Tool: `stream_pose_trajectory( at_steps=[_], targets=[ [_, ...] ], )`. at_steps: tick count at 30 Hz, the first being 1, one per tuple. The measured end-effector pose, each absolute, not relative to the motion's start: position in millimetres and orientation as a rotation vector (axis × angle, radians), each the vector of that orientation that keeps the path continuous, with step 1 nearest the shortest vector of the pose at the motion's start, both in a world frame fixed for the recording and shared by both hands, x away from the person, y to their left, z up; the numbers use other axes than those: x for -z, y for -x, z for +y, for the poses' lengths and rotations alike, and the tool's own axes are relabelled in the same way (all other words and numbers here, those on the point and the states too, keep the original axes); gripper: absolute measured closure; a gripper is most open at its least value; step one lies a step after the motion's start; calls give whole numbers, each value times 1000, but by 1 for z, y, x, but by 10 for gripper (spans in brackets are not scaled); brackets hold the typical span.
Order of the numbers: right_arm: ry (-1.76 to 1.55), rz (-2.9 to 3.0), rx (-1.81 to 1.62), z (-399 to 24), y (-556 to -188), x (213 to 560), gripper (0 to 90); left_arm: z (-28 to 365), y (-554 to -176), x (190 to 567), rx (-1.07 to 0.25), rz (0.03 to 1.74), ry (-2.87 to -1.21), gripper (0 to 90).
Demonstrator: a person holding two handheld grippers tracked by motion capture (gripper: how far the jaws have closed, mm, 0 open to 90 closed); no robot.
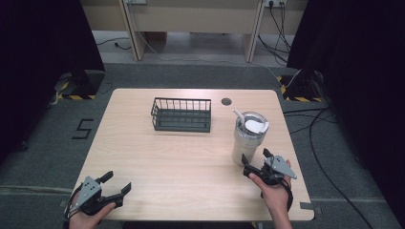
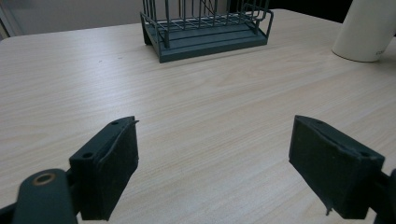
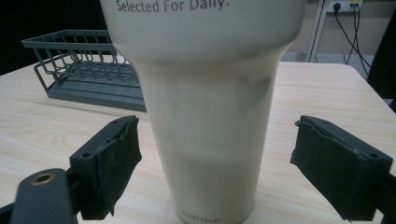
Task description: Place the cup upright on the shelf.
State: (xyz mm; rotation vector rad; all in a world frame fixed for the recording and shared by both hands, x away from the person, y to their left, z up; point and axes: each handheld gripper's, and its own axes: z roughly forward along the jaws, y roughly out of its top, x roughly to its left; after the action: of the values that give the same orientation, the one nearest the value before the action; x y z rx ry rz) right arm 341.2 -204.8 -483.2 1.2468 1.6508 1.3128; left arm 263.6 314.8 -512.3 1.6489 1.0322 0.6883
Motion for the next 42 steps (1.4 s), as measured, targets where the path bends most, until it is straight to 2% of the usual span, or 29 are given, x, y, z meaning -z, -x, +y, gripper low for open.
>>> stream_pose_trajectory(
  at_steps=[25,42],
  targets=[
    [-1214,1651,-1261,-183,-384,480,78,316,-264,512,-691,1034,-1647,150],
    [-1187,1588,-1300,-180,-391,488,90,315,-264,511,-683,1017,-1652,151]
  ],
)
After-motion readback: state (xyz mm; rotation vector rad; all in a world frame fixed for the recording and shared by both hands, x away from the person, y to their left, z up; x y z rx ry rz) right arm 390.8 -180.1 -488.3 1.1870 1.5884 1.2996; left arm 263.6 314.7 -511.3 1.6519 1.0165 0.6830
